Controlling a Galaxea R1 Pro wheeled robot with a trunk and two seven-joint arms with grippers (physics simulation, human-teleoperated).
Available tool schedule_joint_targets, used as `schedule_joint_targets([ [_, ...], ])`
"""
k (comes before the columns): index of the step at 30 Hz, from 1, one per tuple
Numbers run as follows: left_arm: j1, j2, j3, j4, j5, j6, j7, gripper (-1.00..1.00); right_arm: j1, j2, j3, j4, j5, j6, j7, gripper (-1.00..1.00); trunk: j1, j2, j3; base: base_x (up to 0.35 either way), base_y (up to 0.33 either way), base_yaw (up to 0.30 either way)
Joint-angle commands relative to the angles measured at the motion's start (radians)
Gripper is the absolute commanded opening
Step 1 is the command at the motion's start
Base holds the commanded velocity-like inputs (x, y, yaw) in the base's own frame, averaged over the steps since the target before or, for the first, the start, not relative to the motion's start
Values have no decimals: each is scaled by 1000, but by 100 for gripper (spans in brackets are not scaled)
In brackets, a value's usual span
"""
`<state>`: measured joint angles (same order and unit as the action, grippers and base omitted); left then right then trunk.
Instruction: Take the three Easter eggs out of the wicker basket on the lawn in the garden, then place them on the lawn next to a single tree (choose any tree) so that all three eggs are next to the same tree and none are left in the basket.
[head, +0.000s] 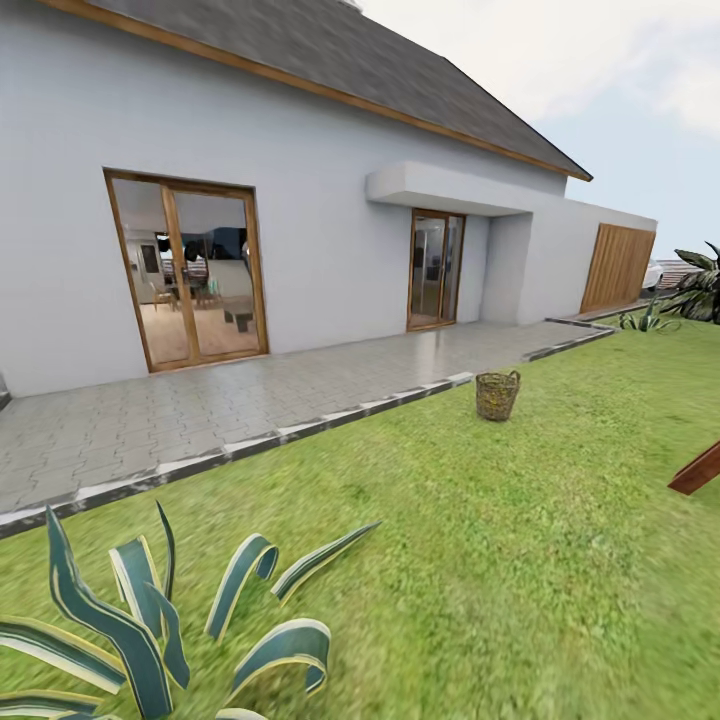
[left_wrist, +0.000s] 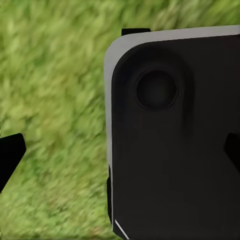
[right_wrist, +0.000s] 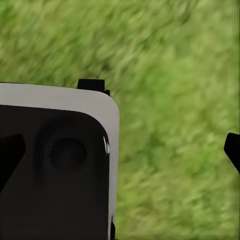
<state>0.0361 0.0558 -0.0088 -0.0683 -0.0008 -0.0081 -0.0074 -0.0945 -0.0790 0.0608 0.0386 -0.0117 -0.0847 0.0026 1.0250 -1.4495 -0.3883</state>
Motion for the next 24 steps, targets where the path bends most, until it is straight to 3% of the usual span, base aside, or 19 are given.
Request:
schedule_joint_targets([
  [1, 1, 0, -1, -2, 0, -1, -1, 100, -2, 0, 6, 4, -1, -7, 0, 100, 0, -1, -1, 0, 0, 0],
  [14, 1, 4, 1, -2, 2, -1, -2, 100, -2, 11, 6, 4, -2, -13, -2, 100, 0, -1, -1, 0, 0, 10],
  [24, 1, 3, 1, -2, 2, -2, -2, 100, -2, 12, 2, 3, -13, -13, -8, 100, 0, -1, -1, 0, 0, 267],
])
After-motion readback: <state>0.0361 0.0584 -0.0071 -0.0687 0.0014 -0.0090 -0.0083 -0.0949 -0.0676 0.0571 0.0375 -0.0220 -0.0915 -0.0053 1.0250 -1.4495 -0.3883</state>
